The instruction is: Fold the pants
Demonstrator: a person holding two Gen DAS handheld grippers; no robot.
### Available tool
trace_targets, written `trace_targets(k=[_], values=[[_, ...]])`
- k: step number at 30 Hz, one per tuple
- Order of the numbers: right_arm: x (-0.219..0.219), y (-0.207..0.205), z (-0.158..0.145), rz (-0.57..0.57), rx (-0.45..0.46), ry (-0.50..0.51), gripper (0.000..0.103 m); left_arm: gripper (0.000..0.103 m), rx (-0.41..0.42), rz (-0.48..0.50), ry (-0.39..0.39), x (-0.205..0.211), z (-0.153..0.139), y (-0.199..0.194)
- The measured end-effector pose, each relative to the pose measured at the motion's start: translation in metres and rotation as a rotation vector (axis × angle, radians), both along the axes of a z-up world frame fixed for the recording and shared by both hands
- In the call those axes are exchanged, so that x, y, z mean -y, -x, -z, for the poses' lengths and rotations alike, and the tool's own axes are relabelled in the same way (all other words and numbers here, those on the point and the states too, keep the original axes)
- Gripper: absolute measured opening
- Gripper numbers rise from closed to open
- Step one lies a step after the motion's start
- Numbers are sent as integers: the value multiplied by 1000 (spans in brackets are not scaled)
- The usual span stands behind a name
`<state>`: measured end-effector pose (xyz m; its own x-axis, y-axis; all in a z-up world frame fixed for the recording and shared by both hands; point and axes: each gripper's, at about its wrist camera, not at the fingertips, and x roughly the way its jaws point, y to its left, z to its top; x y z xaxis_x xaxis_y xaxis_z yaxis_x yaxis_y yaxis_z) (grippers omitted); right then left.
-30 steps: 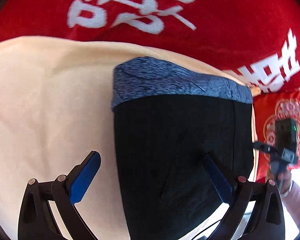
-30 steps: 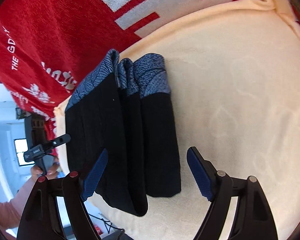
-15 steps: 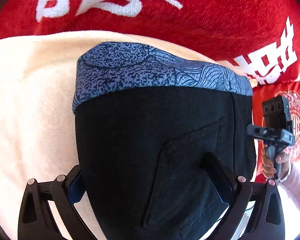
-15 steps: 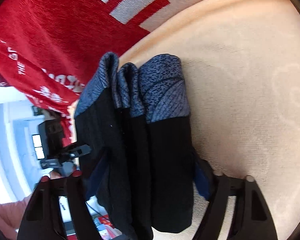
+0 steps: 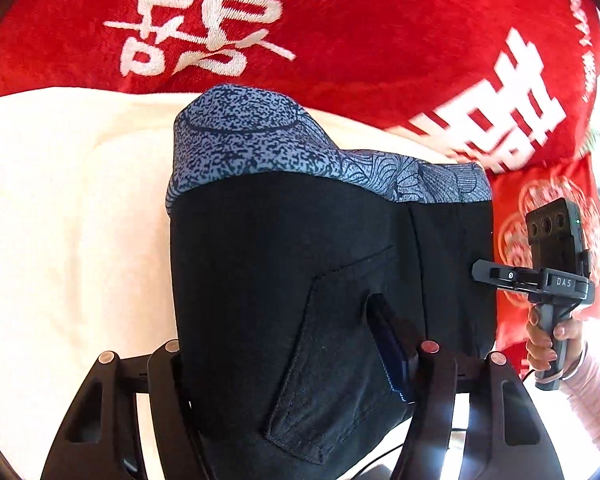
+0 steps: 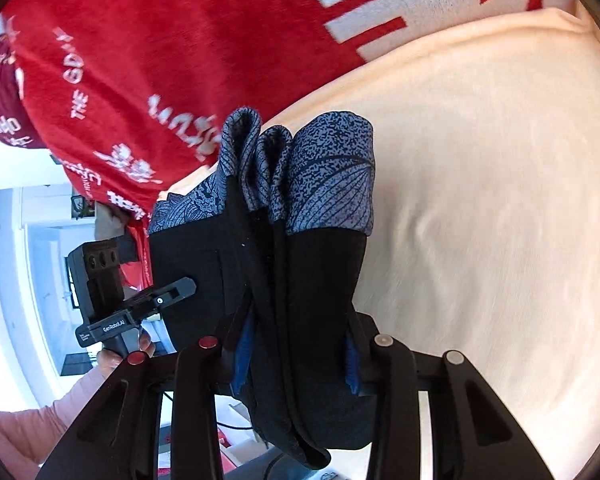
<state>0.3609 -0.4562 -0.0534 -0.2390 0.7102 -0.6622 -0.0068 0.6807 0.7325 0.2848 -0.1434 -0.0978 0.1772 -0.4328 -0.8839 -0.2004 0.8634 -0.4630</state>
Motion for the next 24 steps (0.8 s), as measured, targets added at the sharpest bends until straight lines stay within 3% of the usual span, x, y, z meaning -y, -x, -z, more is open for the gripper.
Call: trace_targets(k=[6,13,15,18,24], values=[[-1,67,-10,88,-44,-21,40,68,-5,24,-3,-12,-13,40],[-19,109,25,89,-70,34,44,68,-56,-13,-36,-38,30,78],[-21,111,30,79,-43,69,54,87,-56,-54,-31,-48,42,86],[-21,112,33,69,-37,117,69,100,-42,-64,-73,-51,46,89],[-30,112,15,35,14,296,79,102,-40,-23,-192,-43,34,90]])
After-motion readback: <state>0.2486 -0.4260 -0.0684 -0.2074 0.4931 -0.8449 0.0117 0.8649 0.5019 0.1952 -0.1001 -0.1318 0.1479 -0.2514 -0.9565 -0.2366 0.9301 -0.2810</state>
